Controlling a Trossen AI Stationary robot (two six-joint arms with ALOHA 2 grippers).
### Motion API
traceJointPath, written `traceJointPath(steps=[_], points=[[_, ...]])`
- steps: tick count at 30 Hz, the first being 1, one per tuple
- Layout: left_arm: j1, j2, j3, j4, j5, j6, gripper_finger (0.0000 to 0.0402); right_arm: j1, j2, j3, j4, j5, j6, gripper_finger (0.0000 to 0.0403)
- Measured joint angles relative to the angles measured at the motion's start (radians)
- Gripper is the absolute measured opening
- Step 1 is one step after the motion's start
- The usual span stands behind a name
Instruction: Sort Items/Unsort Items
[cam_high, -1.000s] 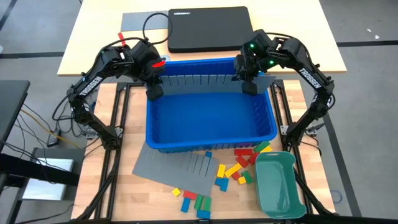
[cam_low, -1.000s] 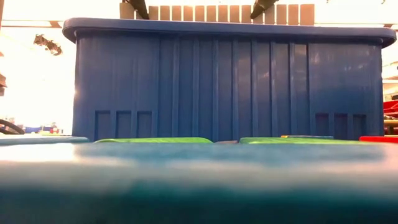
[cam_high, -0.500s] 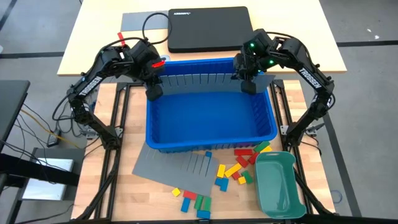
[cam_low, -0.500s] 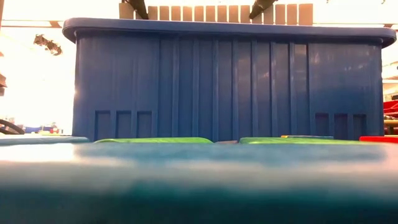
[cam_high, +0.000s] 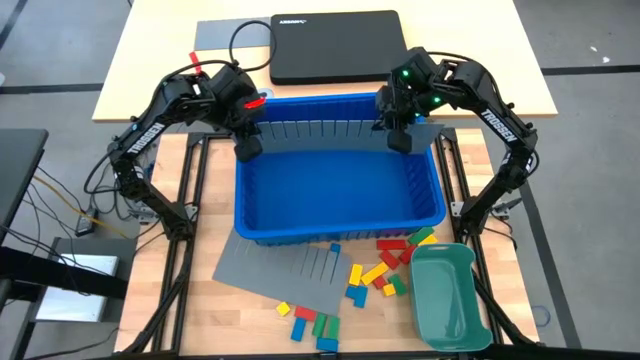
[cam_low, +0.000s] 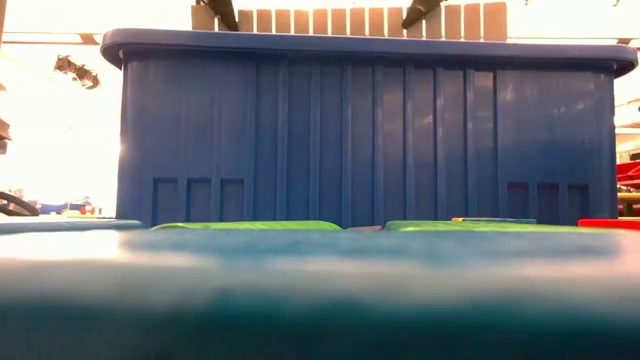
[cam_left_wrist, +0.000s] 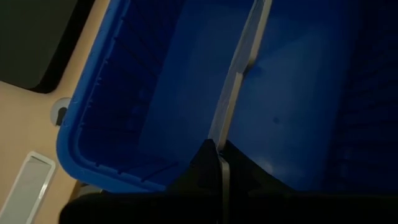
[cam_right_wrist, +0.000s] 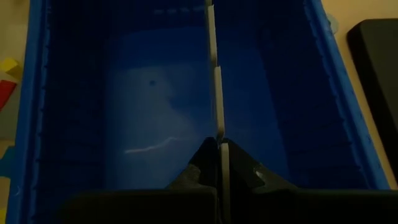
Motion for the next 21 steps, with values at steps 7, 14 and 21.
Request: traceJointPath(steps=[7, 14, 21], points=[[0.0, 0.0, 0.0, 0.002, 0.002, 0.0, 0.0001, -0.006, 0.0, 0.0, -0.002, -0.002, -0.028, 0.0], [0.0, 0.0, 0.0, 0.001, 0.001, 0.0, 0.0001, -0.007, 0.0, 0.0, 0.007, -0.003, -0.053, 0.0], [0.0, 0.0, 0.0, 0.0, -0.002, 0.0, 0.0001, -0.007, 0.0, 0.0, 0.017, 0.001, -0.056, 0.0]])
